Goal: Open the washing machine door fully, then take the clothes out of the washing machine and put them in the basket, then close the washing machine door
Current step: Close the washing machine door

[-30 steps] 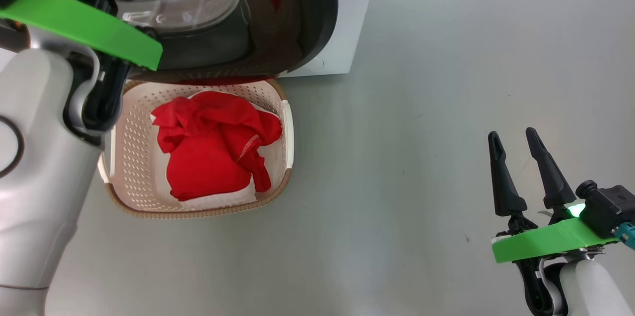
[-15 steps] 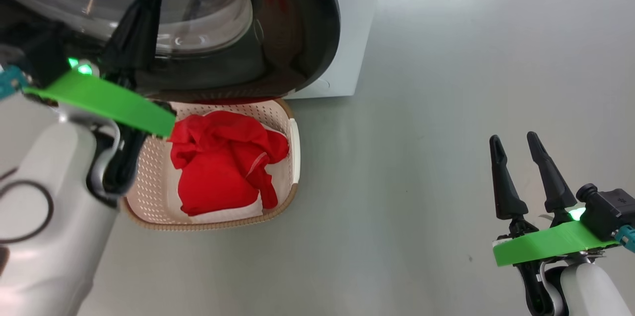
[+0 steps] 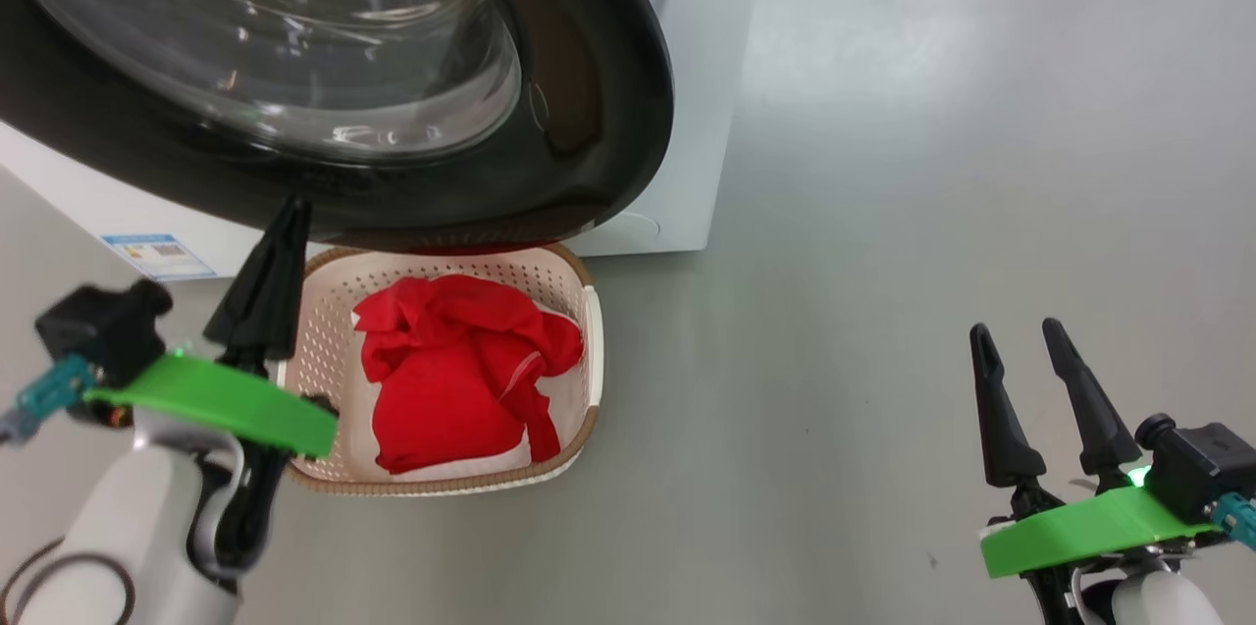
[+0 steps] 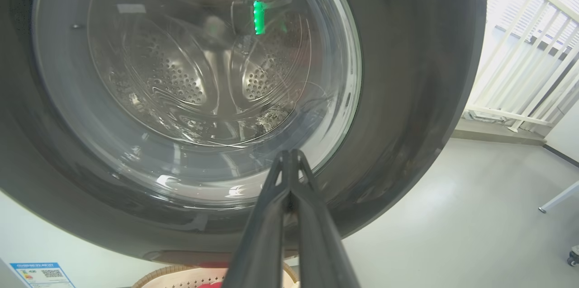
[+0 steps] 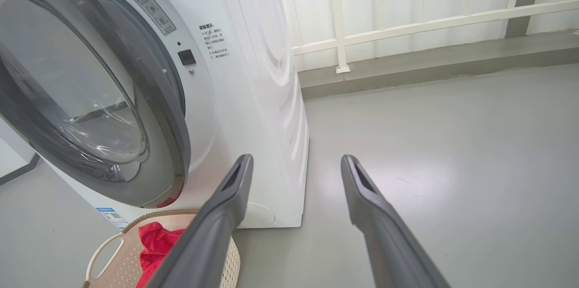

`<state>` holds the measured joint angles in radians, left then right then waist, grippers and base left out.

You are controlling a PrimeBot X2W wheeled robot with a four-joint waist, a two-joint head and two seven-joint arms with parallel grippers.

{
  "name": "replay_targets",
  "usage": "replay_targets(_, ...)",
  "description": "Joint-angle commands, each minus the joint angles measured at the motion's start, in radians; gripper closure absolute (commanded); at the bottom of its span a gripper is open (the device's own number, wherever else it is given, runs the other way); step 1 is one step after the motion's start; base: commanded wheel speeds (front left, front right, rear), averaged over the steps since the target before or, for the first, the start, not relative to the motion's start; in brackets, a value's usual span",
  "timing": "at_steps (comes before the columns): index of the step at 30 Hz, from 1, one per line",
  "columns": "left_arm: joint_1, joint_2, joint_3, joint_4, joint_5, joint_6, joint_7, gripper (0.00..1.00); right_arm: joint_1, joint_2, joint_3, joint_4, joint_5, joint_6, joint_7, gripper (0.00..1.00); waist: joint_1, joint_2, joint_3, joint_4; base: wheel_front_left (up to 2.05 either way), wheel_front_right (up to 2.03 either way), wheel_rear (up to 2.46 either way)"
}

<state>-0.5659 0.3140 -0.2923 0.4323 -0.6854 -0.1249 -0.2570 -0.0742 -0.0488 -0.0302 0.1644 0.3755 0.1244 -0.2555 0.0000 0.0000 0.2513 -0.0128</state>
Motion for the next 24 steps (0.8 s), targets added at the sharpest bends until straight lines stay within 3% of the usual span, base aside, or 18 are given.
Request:
replay_targets(1,0.021,0.031,0.056,-0.033,0.021,-0.006,-0.005,1.00,0.011,-0.001,0.014,-0.020,-0.010,0.006,-0.006,0.00,0.0000,0.0000,-0.023,-0.003,0.00,0.00,0.00)
replay_targets(7,0.146,0.008,0.134,-0.060,0.080,-0.006,-0.005,1.00,0.040,-0.001,0.009,-0.021,-0.013,0.006,-0.006,0.00,0.0000,0.0000,-0.055,-0.007,0.00,0.00,0.00)
replay_targets(8,0.165,0.005,0.147,-0.064,0.093,-0.006,-0.005,0.96,0.045,-0.001,0.010,-0.021,-0.014,0.006,-0.006,0.00,0.0000,0.0000,-0.059,-0.008,0.00,0.00,0.00)
replay_targets(10,0.203,-0.003,0.172,-0.072,0.117,-0.006,-0.005,0.77,0.055,-0.001,0.008,-0.020,-0.016,0.006,-0.006,0.00,0.0000,0.0000,-0.069,-0.011,0.00,0.00,0.00)
replay_targets(12,0.238,-0.010,0.194,-0.080,0.143,-0.006,-0.005,0.73,0.064,-0.001,0.005,-0.021,-0.017,0.006,-0.006,0.00,0.0000,0.0000,-0.076,-0.013,0.00,0.00,0.00)
replay_targets(13,0.269,-0.019,0.220,-0.090,0.167,-0.006,-0.005,0.62,0.071,-0.001,0.004,-0.021,-0.017,0.006,-0.006,0.00,0.0000,0.0000,-0.083,-0.016,0.00,0.00,0.00)
replay_targets(17,0.326,-0.035,0.264,-0.104,0.237,-0.006,-0.005,0.48,0.086,-0.001,0.001,-0.017,-0.018,0.006,-0.006,0.00,0.0000,0.0000,-0.100,-0.021,0.00,0.00,0.00)
replay_targets(21,0.379,-0.062,0.300,-0.120,0.286,-0.006,-0.005,0.13,0.101,-0.001,-0.002,-0.014,-0.018,0.006,-0.006,0.00,0.0000,0.0000,-0.119,-0.026,0.00,0.00,0.00)
replay_targets(24,0.415,-0.080,0.327,-0.139,0.321,-0.006,-0.005,0.00,0.114,-0.001,-0.006,-0.014,-0.018,0.006,-0.006,0.00,0.0000,0.0000,-0.132,-0.027,0.00,0.00,0.00)
